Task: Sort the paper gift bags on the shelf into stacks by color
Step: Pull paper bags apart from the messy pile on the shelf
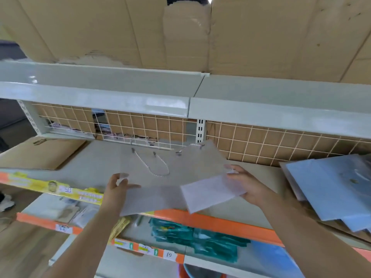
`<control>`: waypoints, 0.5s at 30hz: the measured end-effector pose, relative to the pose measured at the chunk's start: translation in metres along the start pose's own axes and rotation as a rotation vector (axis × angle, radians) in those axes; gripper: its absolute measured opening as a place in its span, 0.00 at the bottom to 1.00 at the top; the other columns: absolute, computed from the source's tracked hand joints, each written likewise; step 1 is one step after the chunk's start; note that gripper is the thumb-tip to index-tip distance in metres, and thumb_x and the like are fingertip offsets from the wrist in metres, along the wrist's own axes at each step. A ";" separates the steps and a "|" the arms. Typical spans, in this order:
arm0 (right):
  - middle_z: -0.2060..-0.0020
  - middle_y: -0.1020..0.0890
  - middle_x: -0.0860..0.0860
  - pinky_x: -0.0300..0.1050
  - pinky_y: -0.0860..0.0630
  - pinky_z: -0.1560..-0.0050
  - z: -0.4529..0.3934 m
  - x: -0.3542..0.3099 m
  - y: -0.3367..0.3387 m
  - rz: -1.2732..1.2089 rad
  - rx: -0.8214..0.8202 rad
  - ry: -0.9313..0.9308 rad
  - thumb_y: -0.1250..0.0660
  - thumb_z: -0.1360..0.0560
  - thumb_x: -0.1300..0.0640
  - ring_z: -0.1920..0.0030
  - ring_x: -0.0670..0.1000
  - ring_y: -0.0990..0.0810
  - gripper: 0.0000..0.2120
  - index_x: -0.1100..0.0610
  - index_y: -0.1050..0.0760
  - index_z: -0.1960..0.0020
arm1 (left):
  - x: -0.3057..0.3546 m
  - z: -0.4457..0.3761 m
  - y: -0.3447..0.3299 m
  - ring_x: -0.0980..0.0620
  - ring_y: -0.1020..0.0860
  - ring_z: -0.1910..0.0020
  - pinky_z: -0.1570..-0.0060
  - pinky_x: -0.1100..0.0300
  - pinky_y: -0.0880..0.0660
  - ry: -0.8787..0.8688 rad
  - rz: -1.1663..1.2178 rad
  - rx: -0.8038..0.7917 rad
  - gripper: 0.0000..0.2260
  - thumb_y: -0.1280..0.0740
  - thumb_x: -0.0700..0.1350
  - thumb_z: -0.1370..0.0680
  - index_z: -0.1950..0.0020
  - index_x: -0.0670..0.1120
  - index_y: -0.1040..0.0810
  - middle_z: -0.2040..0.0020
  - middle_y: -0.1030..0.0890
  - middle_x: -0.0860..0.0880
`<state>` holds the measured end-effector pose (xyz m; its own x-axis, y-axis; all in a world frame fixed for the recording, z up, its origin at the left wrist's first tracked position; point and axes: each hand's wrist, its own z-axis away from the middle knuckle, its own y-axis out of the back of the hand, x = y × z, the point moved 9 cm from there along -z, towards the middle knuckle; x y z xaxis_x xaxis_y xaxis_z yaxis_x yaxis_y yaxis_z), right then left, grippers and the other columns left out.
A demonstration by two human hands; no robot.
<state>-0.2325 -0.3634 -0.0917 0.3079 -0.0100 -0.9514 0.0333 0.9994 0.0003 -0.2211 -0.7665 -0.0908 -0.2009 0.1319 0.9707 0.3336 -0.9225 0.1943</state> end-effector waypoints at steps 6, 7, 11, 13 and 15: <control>0.52 0.19 0.51 0.40 0.26 0.64 -0.049 -0.008 -0.038 -0.037 -0.071 0.004 0.35 0.25 0.63 0.60 0.48 0.18 0.15 0.49 0.23 0.42 | -0.020 -0.062 0.052 0.46 0.26 0.54 0.58 0.55 0.34 0.112 0.097 0.072 0.07 0.44 0.42 0.17 0.43 0.50 0.29 0.72 0.17 0.55; 0.52 0.19 0.51 0.41 0.26 0.63 -0.057 -0.009 -0.044 -0.038 -0.078 0.001 0.35 0.25 0.63 0.59 0.49 0.19 0.15 0.49 0.23 0.42 | -0.023 -0.072 0.060 0.46 0.27 0.56 0.61 0.55 0.35 0.122 0.110 0.088 0.07 0.45 0.41 0.17 0.43 0.49 0.30 0.73 0.18 0.54; 0.52 0.20 0.51 0.42 0.27 0.61 -0.081 -0.014 -0.074 -0.021 -0.104 -0.021 0.35 0.25 0.62 0.54 0.52 0.21 0.14 0.47 0.22 0.44 | -0.037 -0.106 0.089 0.47 0.30 0.66 0.68 0.57 0.39 0.176 0.096 0.157 0.08 0.46 0.37 0.19 0.42 0.47 0.32 0.77 0.20 0.52; 0.55 0.20 0.50 0.41 0.28 0.63 -0.087 -0.015 -0.087 -0.013 -0.099 -0.030 0.36 0.25 0.63 0.56 0.51 0.21 0.14 0.48 0.23 0.44 | -0.044 -0.122 0.100 0.47 0.29 0.65 0.68 0.58 0.38 0.208 0.090 0.157 0.10 0.46 0.36 0.20 0.42 0.47 0.32 0.75 0.19 0.52; 0.58 0.19 0.49 0.40 0.29 0.65 -0.094 -0.017 -0.098 -0.027 -0.082 -0.023 0.37 0.25 0.64 0.60 0.49 0.21 0.15 0.49 0.23 0.43 | -0.049 -0.142 0.109 0.45 0.27 0.62 0.67 0.58 0.35 0.237 0.041 0.146 0.12 0.42 0.34 0.22 0.40 0.44 0.31 0.67 0.17 0.46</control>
<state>-0.3304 -0.4578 -0.1042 0.3302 -0.0370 -0.9432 -0.0358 0.9980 -0.0517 -0.3055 -0.9254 -0.1369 -0.3887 -0.0084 0.9213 0.4715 -0.8609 0.1910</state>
